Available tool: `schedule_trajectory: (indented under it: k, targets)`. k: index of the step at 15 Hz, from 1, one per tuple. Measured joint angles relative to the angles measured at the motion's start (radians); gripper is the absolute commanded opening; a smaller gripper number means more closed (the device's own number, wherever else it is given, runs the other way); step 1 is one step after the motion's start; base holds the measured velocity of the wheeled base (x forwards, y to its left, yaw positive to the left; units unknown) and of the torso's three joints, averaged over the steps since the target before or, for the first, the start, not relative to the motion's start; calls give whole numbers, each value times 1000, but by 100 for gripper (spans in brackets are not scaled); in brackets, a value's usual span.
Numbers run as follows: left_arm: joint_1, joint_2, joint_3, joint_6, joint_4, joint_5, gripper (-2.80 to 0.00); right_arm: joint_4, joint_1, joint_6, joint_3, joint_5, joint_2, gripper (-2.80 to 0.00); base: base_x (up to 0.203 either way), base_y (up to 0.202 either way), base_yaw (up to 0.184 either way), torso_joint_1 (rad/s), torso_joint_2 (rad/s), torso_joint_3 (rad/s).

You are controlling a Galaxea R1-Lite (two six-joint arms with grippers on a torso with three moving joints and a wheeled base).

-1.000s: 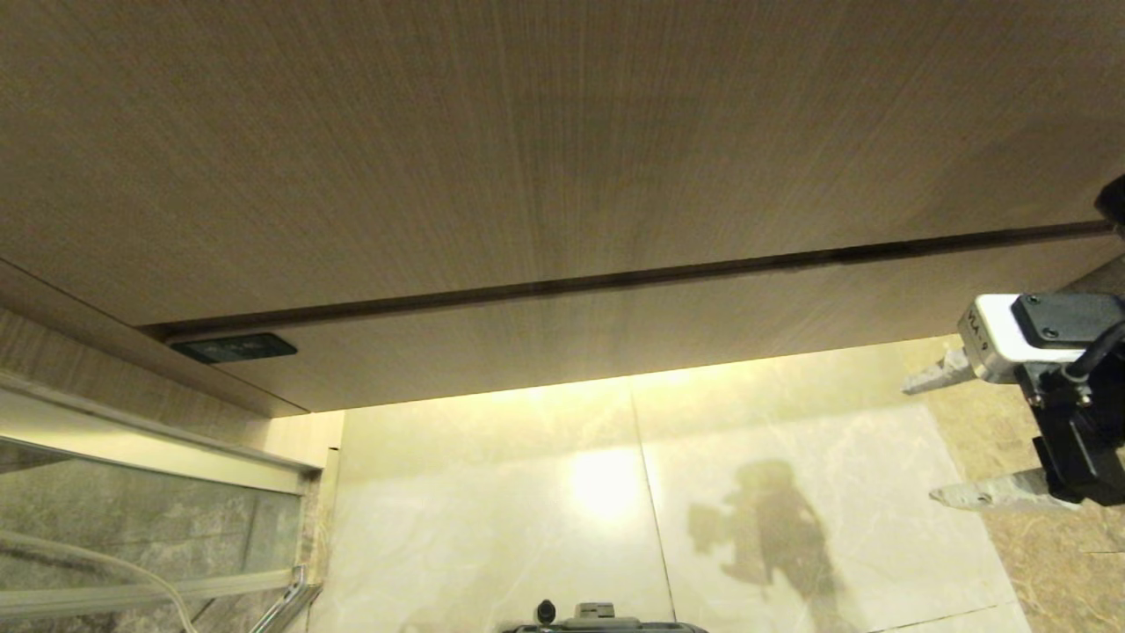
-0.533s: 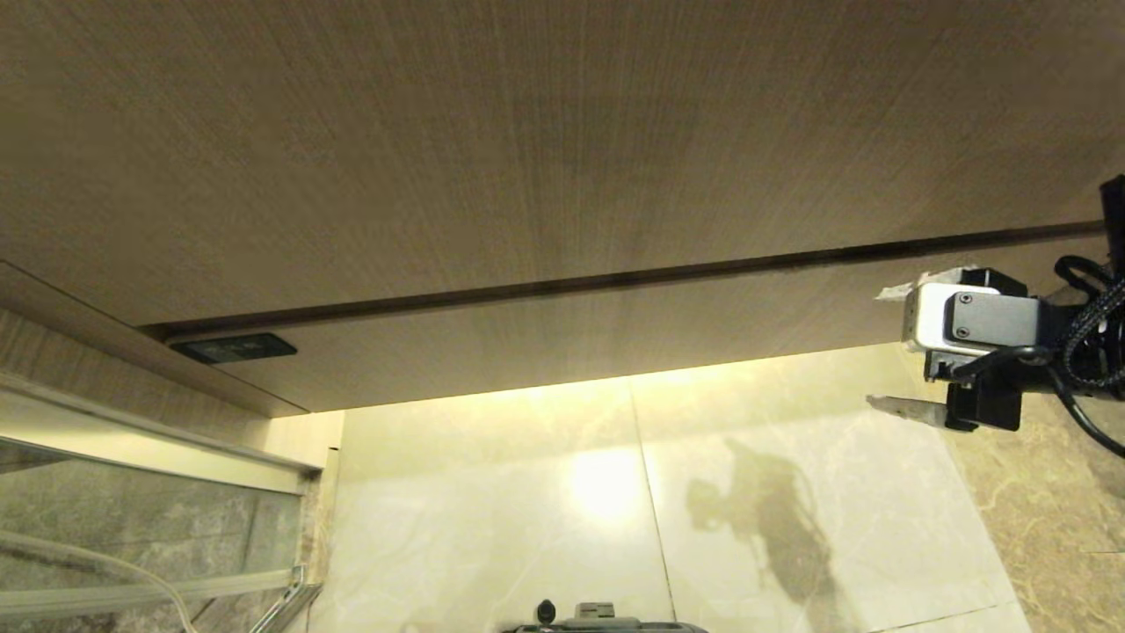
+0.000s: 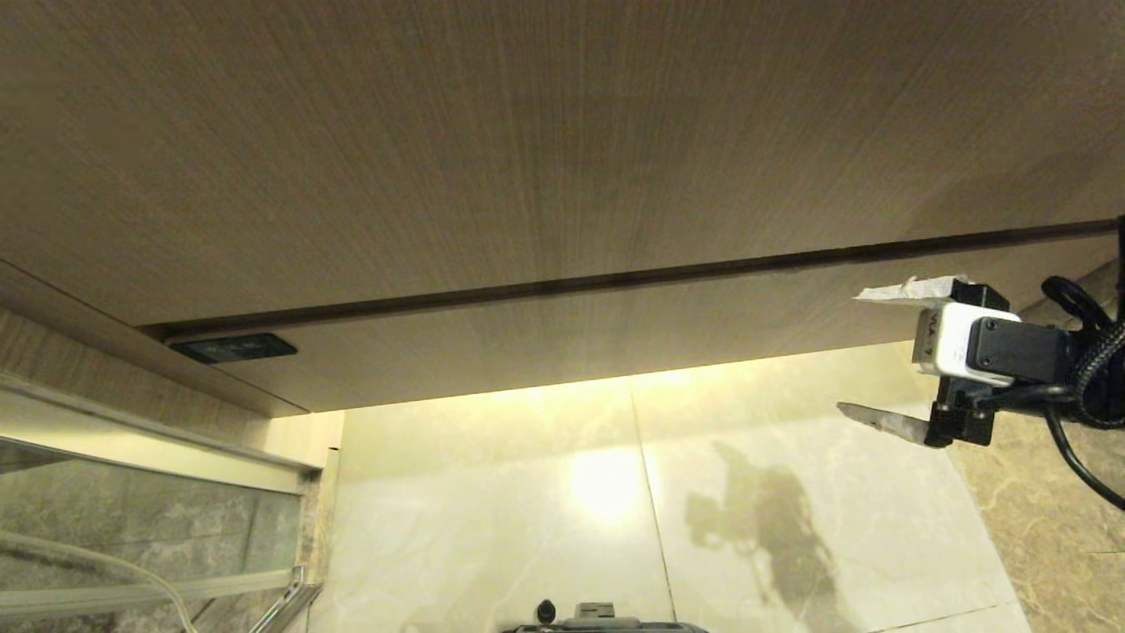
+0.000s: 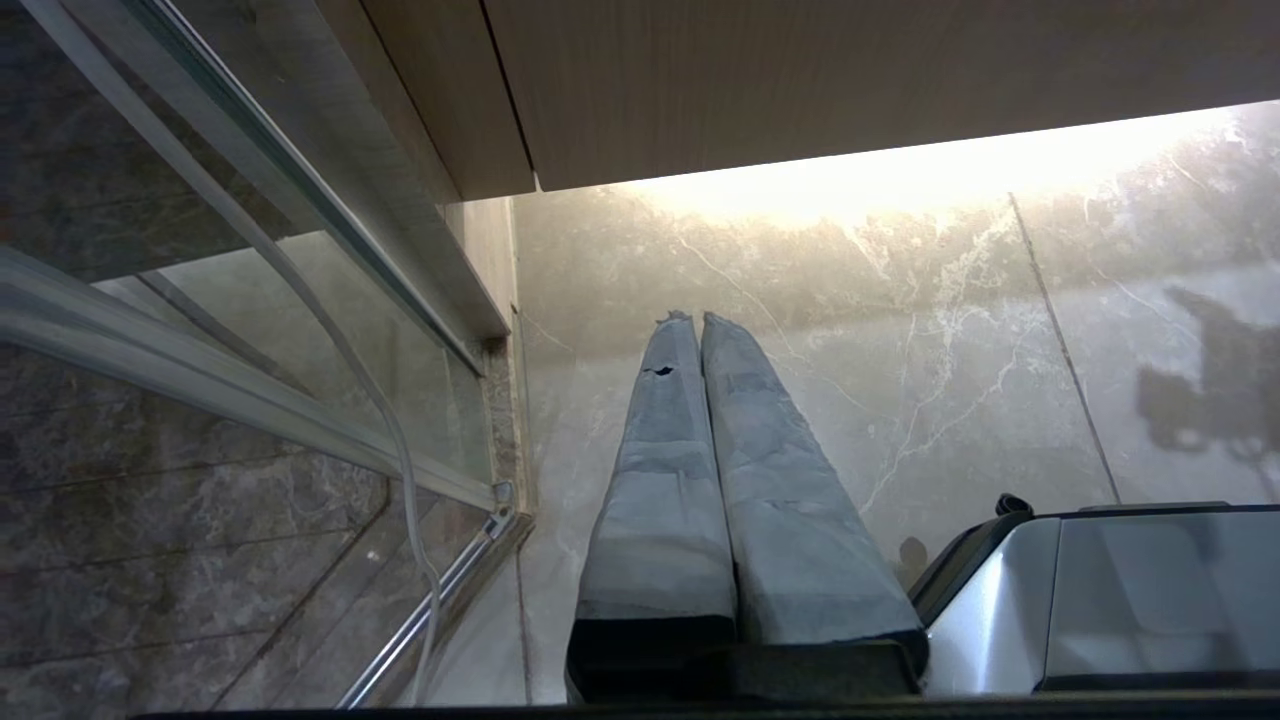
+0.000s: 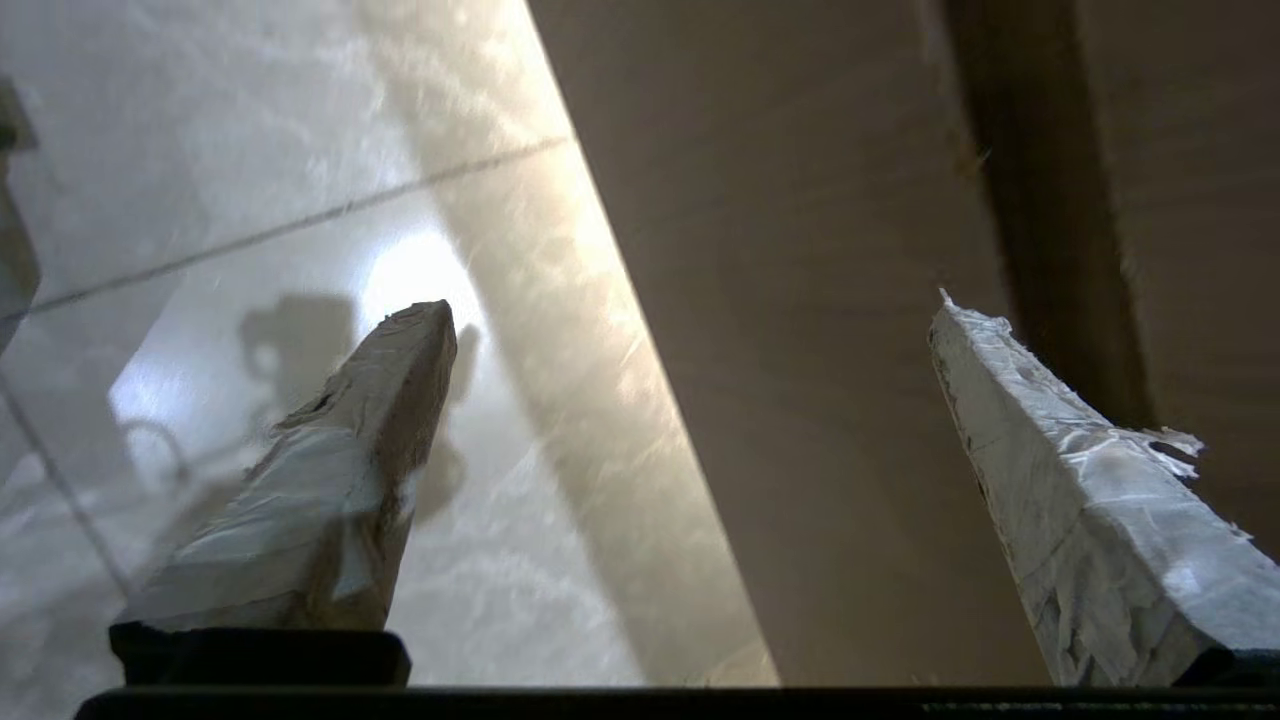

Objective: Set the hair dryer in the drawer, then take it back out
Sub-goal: Pull open the drawer

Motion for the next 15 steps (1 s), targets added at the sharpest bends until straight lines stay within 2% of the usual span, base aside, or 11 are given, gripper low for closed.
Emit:
schedule_trajectory:
  k: [3, 6, 15]
  targets:
    - [0, 0, 0, 0, 0, 0, -280, -125, 1, -3, 47, 32, 10, 0, 0, 0, 0, 0, 0, 0]
    - [0, 0, 0, 0, 0, 0, -280, -140, 0, -9, 47, 31, 34, 0, 0, 0, 0, 0, 0, 0]
    - [0, 0, 0, 0, 0, 0, -280, -310, 0, -11, 14, 23, 148, 0, 0, 0, 0, 0, 0, 0]
